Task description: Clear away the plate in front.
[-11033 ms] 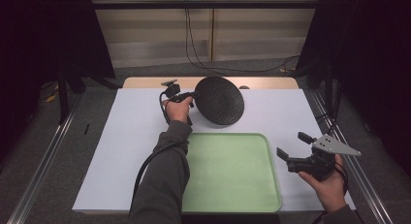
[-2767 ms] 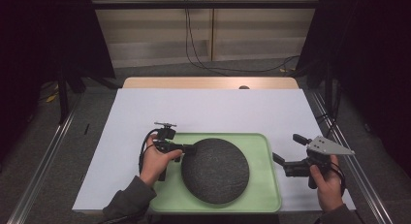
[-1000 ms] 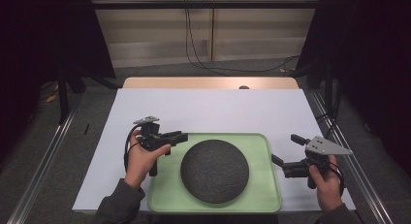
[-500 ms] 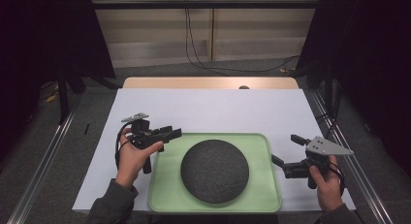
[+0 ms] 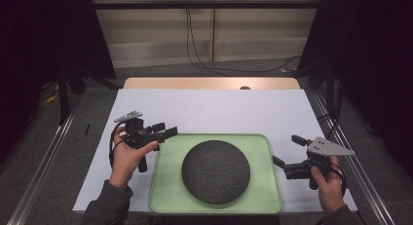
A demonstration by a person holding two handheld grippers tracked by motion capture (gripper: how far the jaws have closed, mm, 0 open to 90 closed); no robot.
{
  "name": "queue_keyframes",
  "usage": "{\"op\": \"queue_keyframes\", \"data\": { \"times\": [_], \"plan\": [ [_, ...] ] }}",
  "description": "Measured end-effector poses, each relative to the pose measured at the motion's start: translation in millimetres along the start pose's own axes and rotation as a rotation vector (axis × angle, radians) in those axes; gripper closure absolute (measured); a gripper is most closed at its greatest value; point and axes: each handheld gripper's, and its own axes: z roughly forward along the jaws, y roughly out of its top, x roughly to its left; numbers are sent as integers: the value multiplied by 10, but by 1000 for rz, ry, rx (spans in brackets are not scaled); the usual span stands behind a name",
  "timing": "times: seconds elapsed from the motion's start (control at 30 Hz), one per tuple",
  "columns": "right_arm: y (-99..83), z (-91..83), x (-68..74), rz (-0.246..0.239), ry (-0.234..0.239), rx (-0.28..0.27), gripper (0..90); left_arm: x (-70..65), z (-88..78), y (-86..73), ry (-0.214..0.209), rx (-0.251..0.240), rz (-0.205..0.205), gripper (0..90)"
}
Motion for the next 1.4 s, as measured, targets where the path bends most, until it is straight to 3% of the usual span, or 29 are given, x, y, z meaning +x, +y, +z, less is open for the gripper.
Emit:
{"op": "queue_keyframes", "data": {
  "times": [0.07, 0.23, 0.4, 0.43, 0.63, 0.77, 0.9, 0.93, 1.1, 1.4],
  "plan": [
    [-1, 1, 0, -3, 4, 1, 0, 17, -19, 9, 4, -5, 21, 211],
    [-4, -3, -3, -5, 3, 6, 0, 27, -54, 25, -4, -33, 4, 164],
    [-4, -1, -5, -4, 6, 7, 0, 64, -121, 36, 4, -56, 17, 119],
    [-5, -1, -4, -4, 6, 8, 0, 76, -130, 36, -11, -62, 22, 110],
    [-5, -1, -9, -6, 5, 7, 0, 108, -172, 28, 17, -77, 41, 57],
    [-5, -3, -10, -7, 3, 6, 0, 160, -215, 16, 6, -78, 84, 51],
    [-2, -11, -9, -1, 5, 1, 0, 206, -240, 12, -8, -99, 75, 47],
    [-4, -11, -12, -3, 7, 2, 0, 211, -254, 12, 20, -100, 81, 47],
    [-5, -15, -18, 0, 6, -1, 0, 256, -303, 0, 37, -97, 111, 45],
    [-7, -33, -26, 9, 5, 1, 0, 288, -374, -22, 34, -106, 162, 37]
  ]
}}
